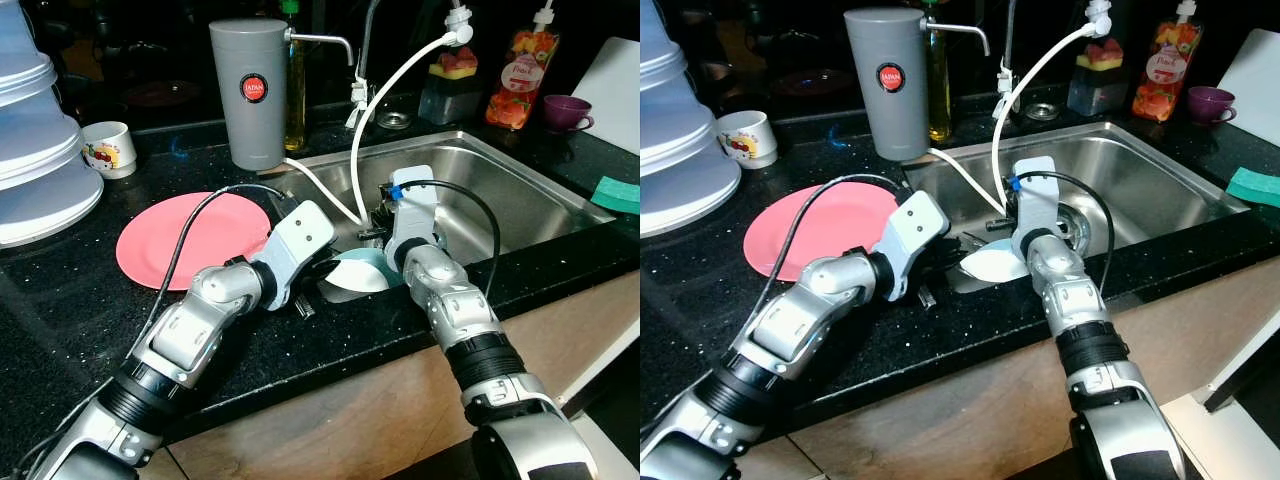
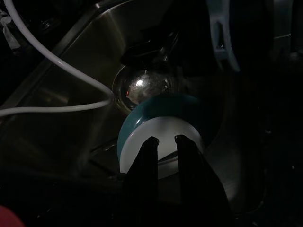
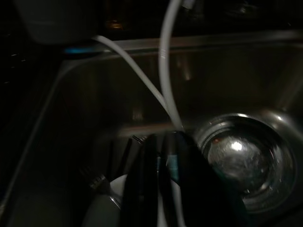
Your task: Kitchen organization
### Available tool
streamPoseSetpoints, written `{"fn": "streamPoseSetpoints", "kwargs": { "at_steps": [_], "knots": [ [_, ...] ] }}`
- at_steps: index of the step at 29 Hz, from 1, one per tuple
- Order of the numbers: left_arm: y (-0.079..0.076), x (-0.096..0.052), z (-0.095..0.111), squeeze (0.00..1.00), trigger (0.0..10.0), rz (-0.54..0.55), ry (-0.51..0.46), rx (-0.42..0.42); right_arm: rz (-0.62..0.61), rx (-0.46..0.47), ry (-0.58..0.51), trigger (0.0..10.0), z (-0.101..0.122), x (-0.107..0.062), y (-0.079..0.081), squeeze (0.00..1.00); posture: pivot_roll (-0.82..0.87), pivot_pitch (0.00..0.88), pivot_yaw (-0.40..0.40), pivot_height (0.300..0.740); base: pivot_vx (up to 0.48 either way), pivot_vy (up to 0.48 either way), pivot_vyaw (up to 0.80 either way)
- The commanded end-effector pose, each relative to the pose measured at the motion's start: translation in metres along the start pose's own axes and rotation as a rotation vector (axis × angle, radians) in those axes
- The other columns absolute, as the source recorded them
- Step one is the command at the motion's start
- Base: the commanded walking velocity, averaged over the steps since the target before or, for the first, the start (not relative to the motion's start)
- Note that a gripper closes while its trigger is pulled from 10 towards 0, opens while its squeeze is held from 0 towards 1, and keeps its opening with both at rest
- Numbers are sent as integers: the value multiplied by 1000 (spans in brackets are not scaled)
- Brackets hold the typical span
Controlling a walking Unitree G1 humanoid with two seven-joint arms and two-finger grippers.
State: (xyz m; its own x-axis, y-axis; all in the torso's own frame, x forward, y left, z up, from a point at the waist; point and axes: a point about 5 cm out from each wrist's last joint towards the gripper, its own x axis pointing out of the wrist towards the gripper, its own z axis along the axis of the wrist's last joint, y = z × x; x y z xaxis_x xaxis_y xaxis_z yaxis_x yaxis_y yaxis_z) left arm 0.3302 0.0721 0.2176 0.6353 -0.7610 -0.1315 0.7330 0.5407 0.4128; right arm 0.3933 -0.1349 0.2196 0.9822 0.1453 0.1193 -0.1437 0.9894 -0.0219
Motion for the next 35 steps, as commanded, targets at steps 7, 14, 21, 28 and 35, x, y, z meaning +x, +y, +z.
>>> {"fn": "streamPoseSetpoints", "kwargs": {
  "at_steps": [7,14,21,28,35],
  "knots": [
    [17,-4,0,0,10000,94,-13,2,-24,122,-21,10000,2,2,-1,0,-29,39,43,740,0,0,0],
    [98,-53,2,1000,10000,663,-26,-111,-29,226,-77,10000,15,2,-3,0,-32,41,48,740,0,0,0],
    [135,-104,-22,1000,10000,909,32,-288,12,252,-89,10000,18,0,4,0,-23,39,45,740,0,0,0],
    [147,-158,-80,0,10000,1085,195,-681,194,319,-109,10000,29,-3,36,0,-15,28,38,740,0,0,0],
    [139,-158,-96,0,10000,1040,218,-840,223,335,-113,10000,31,-3,43,0,-11,21,29,740,0,0,0]
  ]
}}
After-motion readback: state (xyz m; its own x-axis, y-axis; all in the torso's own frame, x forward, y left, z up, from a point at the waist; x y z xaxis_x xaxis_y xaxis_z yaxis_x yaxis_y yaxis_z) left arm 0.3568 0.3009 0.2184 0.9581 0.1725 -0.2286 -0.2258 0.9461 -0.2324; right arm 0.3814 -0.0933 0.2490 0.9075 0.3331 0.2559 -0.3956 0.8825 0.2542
